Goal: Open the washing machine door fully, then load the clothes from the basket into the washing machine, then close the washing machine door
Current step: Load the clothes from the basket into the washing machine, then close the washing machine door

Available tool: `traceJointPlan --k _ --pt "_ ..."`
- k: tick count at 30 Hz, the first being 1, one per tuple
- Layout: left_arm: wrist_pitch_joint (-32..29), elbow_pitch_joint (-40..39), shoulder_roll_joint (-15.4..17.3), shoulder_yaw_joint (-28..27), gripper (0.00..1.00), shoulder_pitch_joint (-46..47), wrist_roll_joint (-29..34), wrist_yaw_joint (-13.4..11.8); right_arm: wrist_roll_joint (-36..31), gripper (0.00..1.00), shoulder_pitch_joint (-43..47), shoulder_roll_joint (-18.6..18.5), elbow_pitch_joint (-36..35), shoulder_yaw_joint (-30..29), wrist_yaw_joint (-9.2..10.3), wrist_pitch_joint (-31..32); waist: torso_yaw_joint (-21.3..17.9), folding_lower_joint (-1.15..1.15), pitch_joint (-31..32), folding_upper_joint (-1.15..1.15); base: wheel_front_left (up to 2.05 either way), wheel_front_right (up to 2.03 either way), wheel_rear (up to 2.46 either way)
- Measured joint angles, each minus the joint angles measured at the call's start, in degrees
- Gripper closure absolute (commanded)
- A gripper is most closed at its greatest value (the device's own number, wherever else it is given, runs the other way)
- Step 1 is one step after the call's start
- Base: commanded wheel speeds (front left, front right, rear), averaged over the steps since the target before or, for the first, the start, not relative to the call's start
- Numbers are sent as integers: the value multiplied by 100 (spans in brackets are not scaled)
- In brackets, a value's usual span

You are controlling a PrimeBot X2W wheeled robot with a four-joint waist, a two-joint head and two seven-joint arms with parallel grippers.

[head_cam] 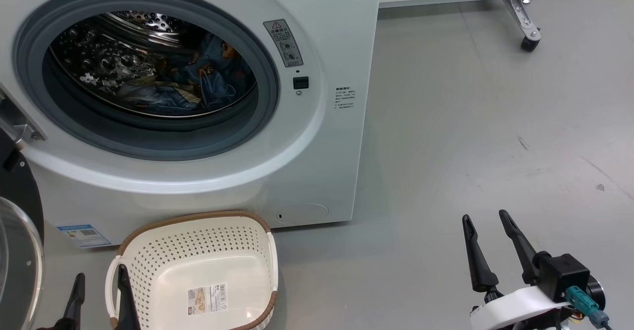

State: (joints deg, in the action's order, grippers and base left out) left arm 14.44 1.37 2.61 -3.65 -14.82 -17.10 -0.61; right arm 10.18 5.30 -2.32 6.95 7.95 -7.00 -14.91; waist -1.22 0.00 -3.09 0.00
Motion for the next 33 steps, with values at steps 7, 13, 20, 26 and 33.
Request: traceJointPlan --k 7,13,20,26,33 --pt "0 -32 0 3 0 -49 -16 -45 -10 0 0 0 -2 3 0 0 -11 0 -16 0 -25 25 0" --pt "0 100 0 -153 0 -41 -15 32 -10 0 -1 0 -7 22 0 0 -19 0 -32 0 -52 52 0" --pt "0 397 0 -413 0 -3 -18 254 -10 0 -2 0 -11 35 0 0 -24 0 -66 0 -79 79 0" --pt "0 620 -2 -594 0 109 -18 435 -10 0 -4 0 -13 49 0 0 -25 0 -85 0 -106 106 0" --pt "0 895 -3 -813 0 236 -18 608 -9 0 -4 0 -14 54 0 0 -25 0 -107 0 -109 109 0"
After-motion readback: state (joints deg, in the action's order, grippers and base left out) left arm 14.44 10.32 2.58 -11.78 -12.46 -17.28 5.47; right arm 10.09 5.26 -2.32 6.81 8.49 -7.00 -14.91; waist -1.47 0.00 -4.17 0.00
